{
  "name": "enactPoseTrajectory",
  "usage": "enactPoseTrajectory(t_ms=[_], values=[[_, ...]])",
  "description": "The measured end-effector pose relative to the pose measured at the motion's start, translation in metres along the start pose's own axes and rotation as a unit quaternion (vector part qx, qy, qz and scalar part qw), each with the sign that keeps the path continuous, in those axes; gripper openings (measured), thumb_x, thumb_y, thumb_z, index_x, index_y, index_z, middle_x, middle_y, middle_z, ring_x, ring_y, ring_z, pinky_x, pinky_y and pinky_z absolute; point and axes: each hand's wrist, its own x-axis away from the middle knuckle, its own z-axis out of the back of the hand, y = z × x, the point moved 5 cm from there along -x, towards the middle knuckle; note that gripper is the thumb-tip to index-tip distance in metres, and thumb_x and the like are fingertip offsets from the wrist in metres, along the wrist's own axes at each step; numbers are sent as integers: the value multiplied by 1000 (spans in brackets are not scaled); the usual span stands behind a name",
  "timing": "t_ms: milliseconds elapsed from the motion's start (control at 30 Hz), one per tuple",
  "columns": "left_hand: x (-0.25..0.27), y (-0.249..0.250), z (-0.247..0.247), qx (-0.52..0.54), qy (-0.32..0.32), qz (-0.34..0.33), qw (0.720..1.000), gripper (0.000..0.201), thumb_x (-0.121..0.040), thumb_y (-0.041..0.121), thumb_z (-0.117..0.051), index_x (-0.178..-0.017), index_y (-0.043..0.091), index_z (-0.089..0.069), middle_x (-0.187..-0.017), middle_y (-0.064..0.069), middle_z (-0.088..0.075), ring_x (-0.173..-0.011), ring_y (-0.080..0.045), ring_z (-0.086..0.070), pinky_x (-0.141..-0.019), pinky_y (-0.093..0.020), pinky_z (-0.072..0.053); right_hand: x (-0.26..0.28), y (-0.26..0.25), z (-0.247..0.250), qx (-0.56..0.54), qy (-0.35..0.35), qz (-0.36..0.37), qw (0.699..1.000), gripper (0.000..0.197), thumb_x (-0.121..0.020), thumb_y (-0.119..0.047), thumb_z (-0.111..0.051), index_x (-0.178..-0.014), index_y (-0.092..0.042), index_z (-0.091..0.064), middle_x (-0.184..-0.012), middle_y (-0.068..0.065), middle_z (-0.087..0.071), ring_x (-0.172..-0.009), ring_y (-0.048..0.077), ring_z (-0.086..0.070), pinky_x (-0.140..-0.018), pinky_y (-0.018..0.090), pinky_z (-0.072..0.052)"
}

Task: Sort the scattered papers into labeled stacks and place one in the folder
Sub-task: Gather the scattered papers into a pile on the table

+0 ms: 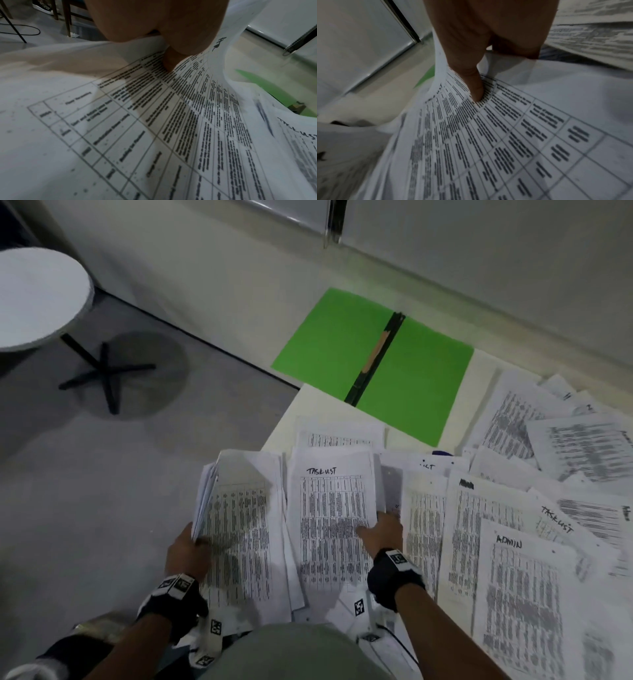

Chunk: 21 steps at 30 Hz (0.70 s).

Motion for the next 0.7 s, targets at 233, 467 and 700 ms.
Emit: enactPoseTrajectory(t_ms=[233,467,700], values=[[-6,15,6,41,-41,5,998,32,-82,11,-60,-112,-1,-62,-87,-15,-60,-77,-30,-57,-69,-33,-46,25,-62,95,-223,36,139,964,67,-85,-8,-71,-138,-22,-33,-122,-8,-57,-91,9,-62,-80,18,-50],[-24,7,5,147,-102,80,981,34,-71,9,-76,-100,-5,-68,-92,-18,-65,-98,-37,-64,-82,-36,-48,18,-82,110,-408,-22,173,896,82,-66,-19,-86,-136,-23,-44,-130,-3,-61,-119,18,-59,-98,39,-50],[-34,4,-1,261,-130,111,950,81,-78,67,-58,-128,3,-57,-128,-18,-56,-123,-34,-51,-106,-42,-36,33,-78,-60,-227,-179,74,955,63,-84,-10,-69,-139,-19,-38,-132,6,-59,-115,22,-59,-102,36,-46]])
